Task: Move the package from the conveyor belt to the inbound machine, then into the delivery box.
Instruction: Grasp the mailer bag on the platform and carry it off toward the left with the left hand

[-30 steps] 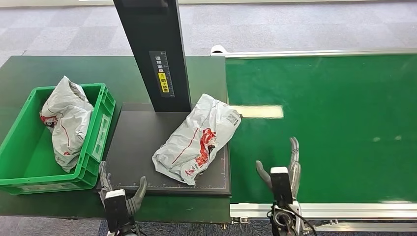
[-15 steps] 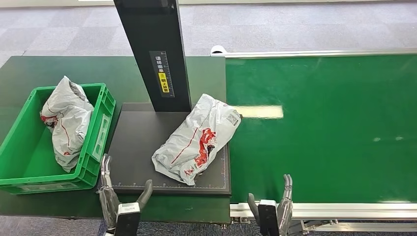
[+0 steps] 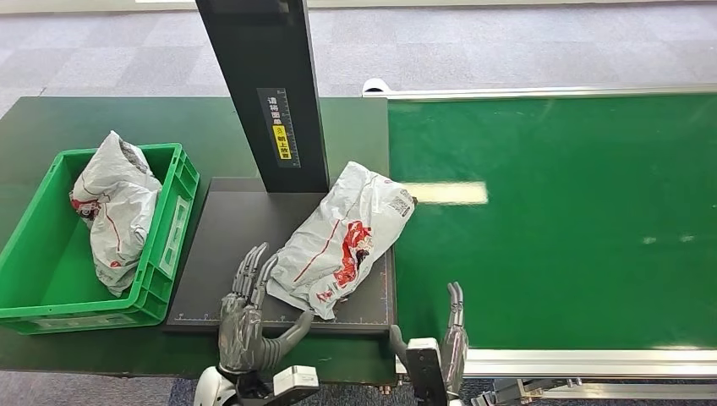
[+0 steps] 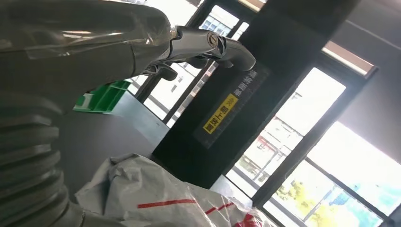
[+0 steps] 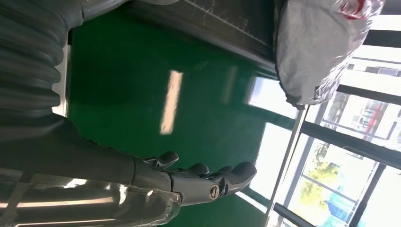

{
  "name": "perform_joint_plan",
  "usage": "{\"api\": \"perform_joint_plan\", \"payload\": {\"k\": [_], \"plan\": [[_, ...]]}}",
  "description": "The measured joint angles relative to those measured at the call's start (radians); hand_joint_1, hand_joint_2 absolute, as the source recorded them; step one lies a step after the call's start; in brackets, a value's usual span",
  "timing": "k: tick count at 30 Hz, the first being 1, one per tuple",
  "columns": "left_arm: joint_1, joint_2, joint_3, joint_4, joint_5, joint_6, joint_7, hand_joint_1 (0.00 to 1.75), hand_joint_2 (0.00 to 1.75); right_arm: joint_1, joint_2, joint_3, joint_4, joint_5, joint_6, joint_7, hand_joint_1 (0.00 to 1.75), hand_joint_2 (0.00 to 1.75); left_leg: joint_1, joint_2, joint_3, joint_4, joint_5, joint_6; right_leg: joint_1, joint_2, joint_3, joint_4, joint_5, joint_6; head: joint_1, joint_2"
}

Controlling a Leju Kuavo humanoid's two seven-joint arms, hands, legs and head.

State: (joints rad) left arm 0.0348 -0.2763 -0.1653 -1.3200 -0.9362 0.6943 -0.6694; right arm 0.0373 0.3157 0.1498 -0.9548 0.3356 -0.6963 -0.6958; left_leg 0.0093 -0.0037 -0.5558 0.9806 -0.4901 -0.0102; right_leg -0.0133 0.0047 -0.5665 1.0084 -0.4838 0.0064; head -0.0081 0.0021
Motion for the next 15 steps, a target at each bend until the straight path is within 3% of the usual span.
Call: {"api": "perform_joint_plan", "payload": {"k": [7,15], "plan": [[-0.202,0.000,-0.036,0.192,-0.108,-0.015,0.210,0.00,1.75,-0.032,0.007,0.039,0.024,-0.021,0.000,0.000,0.00,1.75,0.000,-0.001,0.001,0.000,0.001,0.000,0.000,0.000,0.002,0.000,0.001,0.000,0.000,0.000],[-0.367,-0.004,-0.053,0.380,-0.138,-0.069,0.318,0.00,1.75,-0.051,0.007,0.052,0.050,-0.025,0.000,0.000,0.00,1.75,0.000,-0.001,0.000,0.000,0.001,0.000,0.000,0.000,0.001,0.000,0.001,0.000,0.000,0.000]]}}
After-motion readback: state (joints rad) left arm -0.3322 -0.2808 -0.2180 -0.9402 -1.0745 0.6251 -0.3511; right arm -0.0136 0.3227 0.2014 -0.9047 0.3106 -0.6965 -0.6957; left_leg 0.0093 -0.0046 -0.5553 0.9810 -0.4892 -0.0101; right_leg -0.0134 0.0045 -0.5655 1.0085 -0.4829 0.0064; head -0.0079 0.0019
